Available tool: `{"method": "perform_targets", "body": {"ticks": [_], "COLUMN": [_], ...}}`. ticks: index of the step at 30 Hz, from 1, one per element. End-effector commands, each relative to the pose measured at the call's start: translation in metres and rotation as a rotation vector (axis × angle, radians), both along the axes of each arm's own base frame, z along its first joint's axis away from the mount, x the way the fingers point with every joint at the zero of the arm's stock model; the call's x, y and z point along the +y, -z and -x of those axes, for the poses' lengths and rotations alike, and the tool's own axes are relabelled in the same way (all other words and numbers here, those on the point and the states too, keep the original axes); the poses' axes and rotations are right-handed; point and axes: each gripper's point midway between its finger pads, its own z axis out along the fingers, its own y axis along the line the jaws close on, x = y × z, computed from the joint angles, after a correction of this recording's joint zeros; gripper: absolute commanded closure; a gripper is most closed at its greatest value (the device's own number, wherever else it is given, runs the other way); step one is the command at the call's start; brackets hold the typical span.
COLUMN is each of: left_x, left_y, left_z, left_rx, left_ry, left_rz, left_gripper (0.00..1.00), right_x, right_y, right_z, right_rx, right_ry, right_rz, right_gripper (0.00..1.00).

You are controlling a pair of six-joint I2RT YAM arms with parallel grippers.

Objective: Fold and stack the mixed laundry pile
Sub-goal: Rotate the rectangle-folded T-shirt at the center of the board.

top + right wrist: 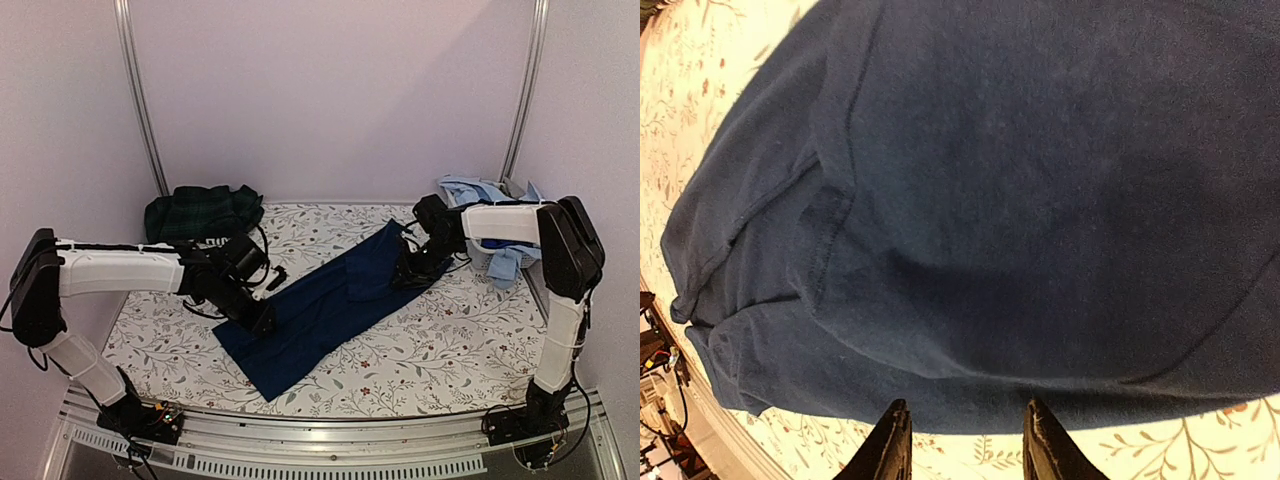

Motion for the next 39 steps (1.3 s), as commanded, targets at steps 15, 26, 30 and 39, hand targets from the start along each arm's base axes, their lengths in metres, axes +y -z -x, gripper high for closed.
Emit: {"method": "perform_targets", "body": {"ticks": [15, 26, 30, 39], "left_x": [-0.026, -0.055, -0.079, -0.077], "left_y": [0.060, 0.066, 0.031, -0.062], "left_z": [0.022, 0.111, 0.098, -0.020], "left_rx": [0.080, 0.227, 0.173, -0.064], "left_ry": [0.195, 0.298, 0.232, -0.002], "left_rz": [-0.126, -0.069, 0.012, 0.252], "left_gripper": [0.66, 0.69, 0.65, 0.49], "right_x": [-0.040, 0.005, 0.032, 0.058], "right_y": [0.035, 0.058, 0.051, -0.026], "right_z": [-0.024, -0.088, -0.123, -0.134], "right_rx": [-0.038, -0.136, -0.193, -0.320], "right_ry": [0.110, -0.028, -0.058, -0.067], "right_rz": [0.211, 0.246, 0.209, 0.051], "right_gripper": [0.66, 0.71, 0.72, 0.64]}}
